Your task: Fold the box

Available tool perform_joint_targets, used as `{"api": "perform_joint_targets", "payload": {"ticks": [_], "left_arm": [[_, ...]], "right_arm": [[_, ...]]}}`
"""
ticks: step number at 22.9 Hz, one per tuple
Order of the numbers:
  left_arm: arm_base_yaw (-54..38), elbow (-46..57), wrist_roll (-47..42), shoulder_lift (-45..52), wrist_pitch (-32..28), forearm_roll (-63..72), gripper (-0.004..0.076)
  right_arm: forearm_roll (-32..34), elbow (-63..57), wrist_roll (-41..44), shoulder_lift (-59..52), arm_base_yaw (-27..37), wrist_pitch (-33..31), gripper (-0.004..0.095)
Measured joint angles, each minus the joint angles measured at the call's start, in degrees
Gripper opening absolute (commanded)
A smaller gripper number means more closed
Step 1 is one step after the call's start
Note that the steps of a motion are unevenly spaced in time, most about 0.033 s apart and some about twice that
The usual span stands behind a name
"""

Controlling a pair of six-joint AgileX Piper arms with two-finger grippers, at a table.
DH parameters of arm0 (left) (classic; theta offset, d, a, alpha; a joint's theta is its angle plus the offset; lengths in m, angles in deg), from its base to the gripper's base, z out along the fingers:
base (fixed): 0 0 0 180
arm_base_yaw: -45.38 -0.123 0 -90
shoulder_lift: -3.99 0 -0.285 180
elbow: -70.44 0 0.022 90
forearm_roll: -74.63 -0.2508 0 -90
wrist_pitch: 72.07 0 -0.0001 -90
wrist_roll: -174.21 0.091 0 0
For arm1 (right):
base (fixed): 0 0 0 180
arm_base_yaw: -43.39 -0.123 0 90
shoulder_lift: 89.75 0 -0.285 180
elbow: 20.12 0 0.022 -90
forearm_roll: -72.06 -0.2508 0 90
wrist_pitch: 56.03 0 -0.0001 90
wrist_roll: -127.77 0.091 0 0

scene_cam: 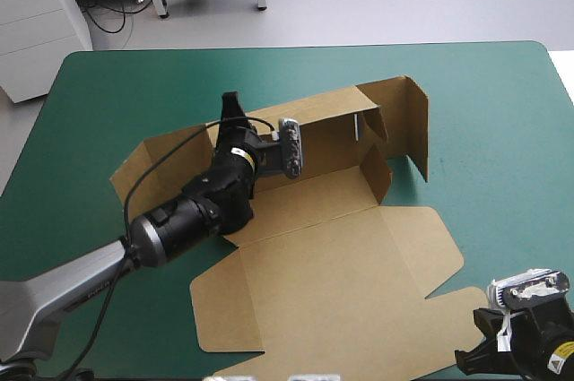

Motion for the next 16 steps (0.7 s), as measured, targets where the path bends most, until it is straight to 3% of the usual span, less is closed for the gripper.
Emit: {"api": "perform_joint_targets", "payload": {"ticks": [7, 12, 16], "left_arm": [[11.13, 12.95, -22.67, 0.00, 0.63, -29.53, -0.0032], [11.45, 14.29, -26.65, 0.74, -0.76, -31.97, -0.0032], [11.47, 14.36, -28.08, 3.81, -5.66, -31.97, -0.0032]], "right_arm": [[1.35, 0.00, 0.31, 0.00, 0.00, 0.00, -0.0008], [2.92, 0.00, 0.64, 0.00, 0.00, 0.00, -0.0008], [3.02, 0.00, 0.83, 0.00, 0.00, 0.00, -0.0008]]}}
